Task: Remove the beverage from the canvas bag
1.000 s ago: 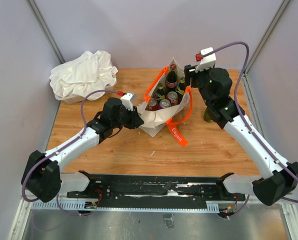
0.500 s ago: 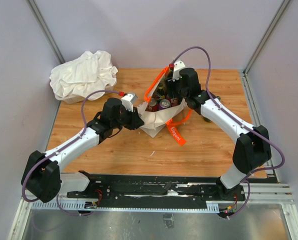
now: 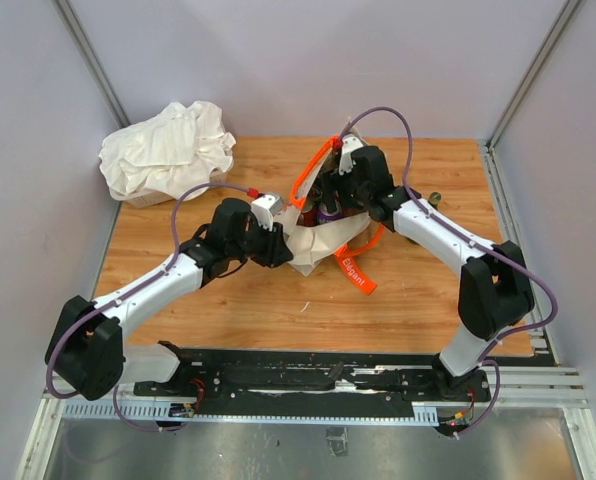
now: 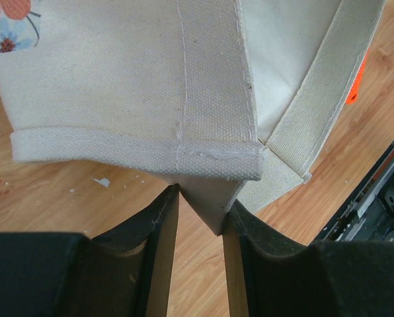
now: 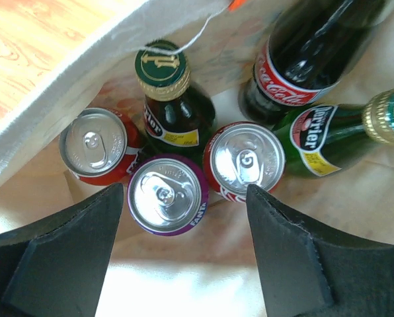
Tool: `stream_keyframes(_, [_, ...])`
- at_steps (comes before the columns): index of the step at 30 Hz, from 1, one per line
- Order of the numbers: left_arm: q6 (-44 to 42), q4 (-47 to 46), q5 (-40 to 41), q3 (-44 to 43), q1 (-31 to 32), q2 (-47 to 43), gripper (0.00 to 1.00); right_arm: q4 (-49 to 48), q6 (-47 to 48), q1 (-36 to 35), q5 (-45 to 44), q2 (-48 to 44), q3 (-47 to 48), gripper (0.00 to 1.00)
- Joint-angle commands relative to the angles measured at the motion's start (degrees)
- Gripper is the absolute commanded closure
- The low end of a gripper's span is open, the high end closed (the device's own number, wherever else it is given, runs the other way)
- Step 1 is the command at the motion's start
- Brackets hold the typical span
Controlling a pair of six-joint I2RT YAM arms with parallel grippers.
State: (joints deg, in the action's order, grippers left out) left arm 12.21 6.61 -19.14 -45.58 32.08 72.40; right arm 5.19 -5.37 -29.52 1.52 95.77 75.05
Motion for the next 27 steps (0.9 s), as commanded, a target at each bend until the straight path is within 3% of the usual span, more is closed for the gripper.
stream_keyframes(1, [-0.9,4.2,-2.4,-1.1,1.5,1.2,0.64,2.5,-2.4,-1.6,2.5,1.3,-1.6,0.23])
stream_keyframes(6, [-1.3,4.8,-2.1,-1.8,1.8,1.7,0.64,2.9,-2.9,-2.4,3.5,2.4,-2.4,0.17])
stream_keyframes(27, [-1.0,4.4,-1.1,-1.6,1.9,2.9,0.65,2.1,-3.9,-2.9,1.3,8.4,-2.1,0.19])
